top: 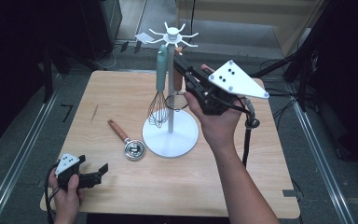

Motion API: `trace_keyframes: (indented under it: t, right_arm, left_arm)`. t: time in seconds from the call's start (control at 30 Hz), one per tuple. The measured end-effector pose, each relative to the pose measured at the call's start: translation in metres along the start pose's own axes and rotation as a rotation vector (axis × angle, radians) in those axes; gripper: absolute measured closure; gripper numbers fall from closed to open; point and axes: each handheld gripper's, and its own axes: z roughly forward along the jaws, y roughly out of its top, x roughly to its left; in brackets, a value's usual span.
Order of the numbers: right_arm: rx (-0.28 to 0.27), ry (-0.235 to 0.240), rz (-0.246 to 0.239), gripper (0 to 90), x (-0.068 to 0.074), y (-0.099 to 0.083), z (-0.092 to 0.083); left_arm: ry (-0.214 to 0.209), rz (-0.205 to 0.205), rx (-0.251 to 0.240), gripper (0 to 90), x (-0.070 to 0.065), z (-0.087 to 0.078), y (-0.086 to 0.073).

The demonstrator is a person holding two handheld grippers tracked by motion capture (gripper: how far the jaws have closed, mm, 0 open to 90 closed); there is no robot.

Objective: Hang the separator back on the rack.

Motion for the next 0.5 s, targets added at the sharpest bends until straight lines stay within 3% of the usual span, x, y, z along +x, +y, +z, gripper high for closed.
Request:
trace_keyframes:
  t: [0.2, 0.5]
  right_arm:
    - [-0.018, -0.070, 0.049, 90.0, -0.007, -0.004, -0.006]
    - [-0.011, -0.109, 0.075, 90.0, -0.015, -0.005, 0.000]
  left_arm:
    - [-0.002, 0.000, 0.001, 0.0, 0.000, 0.000, 0.000]
    - [-0.002, -0.002, 0.002, 0.0, 0.000, 0.000, 0.000]
